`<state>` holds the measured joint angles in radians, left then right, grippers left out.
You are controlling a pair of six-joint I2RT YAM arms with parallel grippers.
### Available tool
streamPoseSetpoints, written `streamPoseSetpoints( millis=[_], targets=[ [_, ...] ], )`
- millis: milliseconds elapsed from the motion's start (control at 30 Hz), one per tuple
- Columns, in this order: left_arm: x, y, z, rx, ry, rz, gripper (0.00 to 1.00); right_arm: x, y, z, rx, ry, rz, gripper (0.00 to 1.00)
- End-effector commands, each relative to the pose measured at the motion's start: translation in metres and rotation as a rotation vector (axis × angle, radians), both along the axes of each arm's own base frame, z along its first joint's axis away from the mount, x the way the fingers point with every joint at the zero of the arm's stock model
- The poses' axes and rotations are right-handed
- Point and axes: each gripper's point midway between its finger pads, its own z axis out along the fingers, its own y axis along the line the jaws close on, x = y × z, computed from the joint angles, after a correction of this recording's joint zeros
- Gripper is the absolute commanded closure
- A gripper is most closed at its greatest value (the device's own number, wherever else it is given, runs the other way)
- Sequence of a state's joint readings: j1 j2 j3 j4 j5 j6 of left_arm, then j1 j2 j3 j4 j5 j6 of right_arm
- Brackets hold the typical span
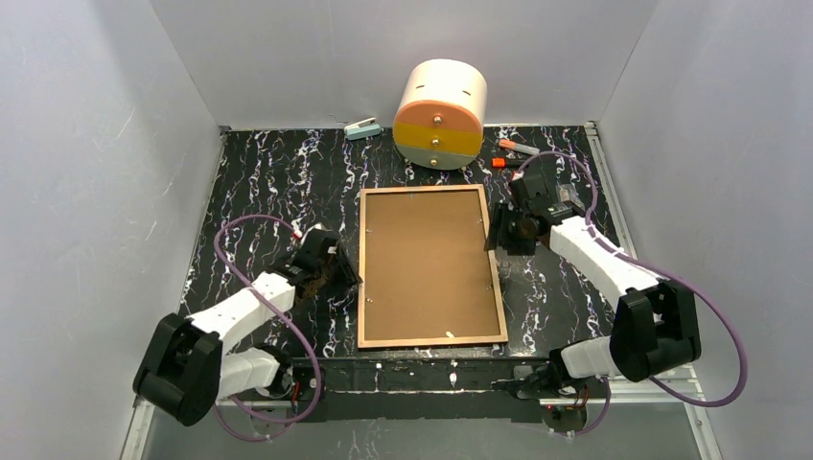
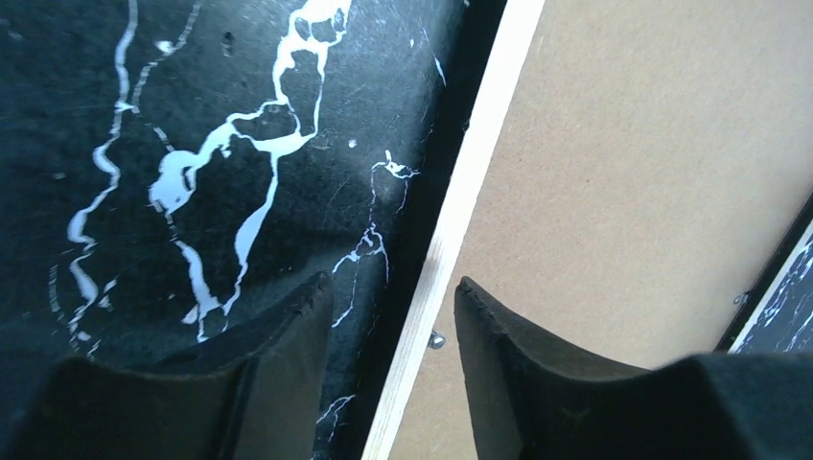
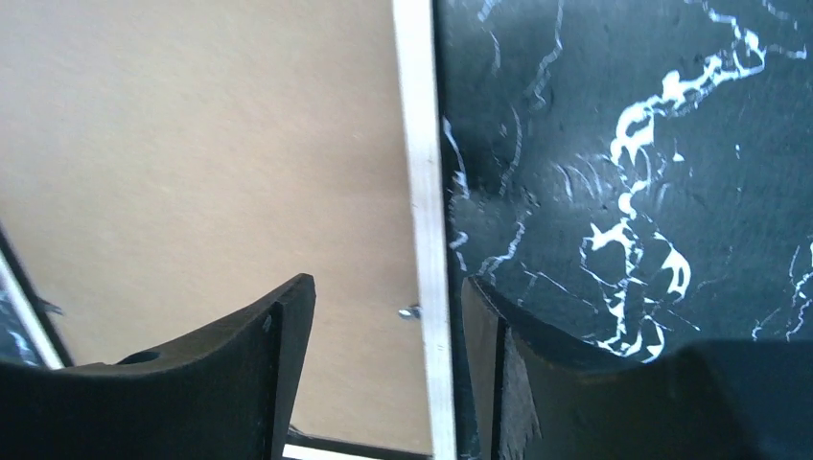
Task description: Put the photo into the frame
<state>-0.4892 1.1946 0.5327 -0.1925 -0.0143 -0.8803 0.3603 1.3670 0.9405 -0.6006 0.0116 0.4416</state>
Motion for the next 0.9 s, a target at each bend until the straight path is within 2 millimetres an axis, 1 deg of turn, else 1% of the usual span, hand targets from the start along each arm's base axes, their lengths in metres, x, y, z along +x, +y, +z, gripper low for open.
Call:
streamPoseSetpoints(
  millis=[0, 33, 100, 167, 233, 333, 367, 433, 533, 667, 767, 833, 867],
  targets=[
    [0.001, 0.020, 0.020, 0.066, -0.053, 0.057, 0.49, 0.021, 0.039, 0.038, 0.075, -0.093, 0.001, 0.34],
    [0.001, 0.021, 0.023, 0.059, -0.063, 0.064, 0.47, 0.019, 0.057, 0.042, 0.085, -0.101, 0.032, 0.34],
    [0.000, 0.022, 0.029, 0.050, -0.083, 0.073, 0.44, 0.023, 0.094, 0.051, 0.104, -0.138, 0.081, 0.34],
    [-0.001, 0.026, 0.034, 0.052, -0.095, 0.087, 0.42, 0.027, 0.128, 0.053, 0.097, -0.159, 0.116, 0.33],
    [-0.004, 0.032, 0.038, 0.062, -0.103, 0.113, 0.40, 0.031, 0.160, 0.048, 0.066, -0.162, 0.144, 0.33],
    [-0.010, 0.043, 0.045, 0.078, -0.112, 0.158, 0.38, 0.031, 0.206, 0.037, -0.011, -0.160, 0.183, 0.33],
    [-0.012, 0.047, 0.046, 0.087, -0.114, 0.174, 0.38, 0.033, 0.224, 0.031, -0.030, -0.162, 0.196, 0.33],
    [-0.017, 0.054, 0.047, 0.100, -0.116, 0.199, 0.37, 0.031, 0.250, 0.020, -0.044, -0.163, 0.222, 0.33],
    [-0.022, 0.058, 0.046, 0.093, -0.112, 0.227, 0.37, 0.031, 0.281, 0.007, -0.072, -0.166, 0.247, 0.34],
    [-0.029, 0.058, 0.040, 0.054, -0.100, 0.262, 0.36, 0.031, 0.310, -0.004, -0.100, -0.165, 0.279, 0.36],
    [-0.032, 0.057, 0.033, 0.030, -0.108, 0.265, 0.36, 0.025, 0.323, -0.016, -0.133, -0.158, 0.305, 0.37],
    [-0.035, 0.056, 0.029, 0.020, -0.101, 0.261, 0.36, 0.022, 0.326, -0.024, -0.159, -0.142, 0.314, 0.39],
    [-0.037, 0.056, 0.027, 0.015, -0.096, 0.261, 0.36, 0.022, 0.323, -0.029, -0.188, -0.135, 0.310, 0.40]
  ],
)
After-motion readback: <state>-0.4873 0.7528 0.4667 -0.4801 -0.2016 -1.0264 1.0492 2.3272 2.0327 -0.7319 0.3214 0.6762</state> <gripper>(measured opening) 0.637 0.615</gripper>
